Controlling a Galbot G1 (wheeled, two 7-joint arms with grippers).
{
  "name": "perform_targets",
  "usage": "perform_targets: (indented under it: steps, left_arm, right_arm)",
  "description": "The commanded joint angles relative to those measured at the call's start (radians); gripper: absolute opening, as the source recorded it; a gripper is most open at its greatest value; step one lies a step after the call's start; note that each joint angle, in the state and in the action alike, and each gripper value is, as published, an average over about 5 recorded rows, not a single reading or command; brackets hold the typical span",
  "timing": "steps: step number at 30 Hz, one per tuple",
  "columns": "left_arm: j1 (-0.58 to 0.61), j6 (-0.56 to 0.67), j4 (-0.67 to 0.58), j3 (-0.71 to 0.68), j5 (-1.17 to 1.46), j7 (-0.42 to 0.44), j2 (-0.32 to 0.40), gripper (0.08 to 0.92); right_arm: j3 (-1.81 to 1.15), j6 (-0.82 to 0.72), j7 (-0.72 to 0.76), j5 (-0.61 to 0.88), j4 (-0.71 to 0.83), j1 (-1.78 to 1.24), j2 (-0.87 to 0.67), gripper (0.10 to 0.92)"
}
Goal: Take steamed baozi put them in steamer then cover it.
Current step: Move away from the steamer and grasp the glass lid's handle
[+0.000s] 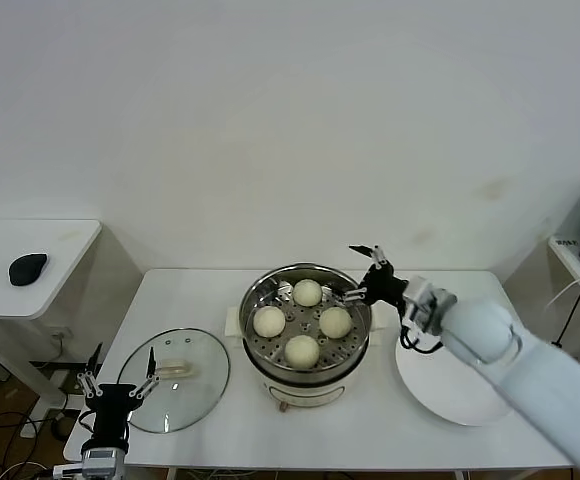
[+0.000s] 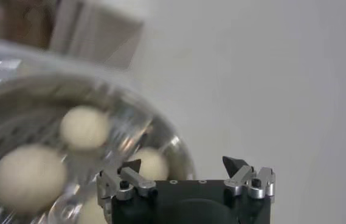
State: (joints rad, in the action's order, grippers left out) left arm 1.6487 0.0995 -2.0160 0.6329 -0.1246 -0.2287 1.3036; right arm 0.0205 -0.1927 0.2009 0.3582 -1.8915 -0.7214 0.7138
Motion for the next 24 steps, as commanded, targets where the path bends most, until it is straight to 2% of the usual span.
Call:
perform_targets:
  steps: [1, 7, 12, 17, 20, 24]
  left_arm:
    - [0.004, 0.006, 0.008, -0.001, -0.054, -0.024, -0.001, 0.823]
    - [0.020, 0.024, 0.037, 0.013, -0.360, -0.047, -0.013, 0.823]
    - [0.107, 0.107, 0.062, 0.085, -0.713, -0.052, -0.051, 0.823]
    - [0.221, 0.152, 0.109, 0.124, -0.919, -0.139, -0.077, 0.823]
    - [0.197, 0.160, 0.156, 0.128, -0.989, -0.157, -0.081, 0.823]
    - [0.096, 0.162, 0.231, 0.099, -1.051, -0.137, -0.104, 0.823]
  right_arm:
    - [-0.777, 0.317, -0.014, -0.193, -0.070, -0.773, 0.445, 0.823]
    - [-0.919, 0.299, 0.022, -0.226, -0.099, -0.839, 0.641, 0.823]
    - [-0.969, 0.303, 0.009, -0.250, -0.099, -0.873, 0.679, 0.823]
    - [-1.004, 0.296, -0.049, -0.235, -0.094, -0.880, 0.694, 0.823]
    - [-1.021, 0.294, -0.079, -0.218, -0.090, -0.874, 0.700, 0.823]
    - [-1.037, 0.293, -0.104, -0.210, -0.082, -0.866, 0.698, 0.823]
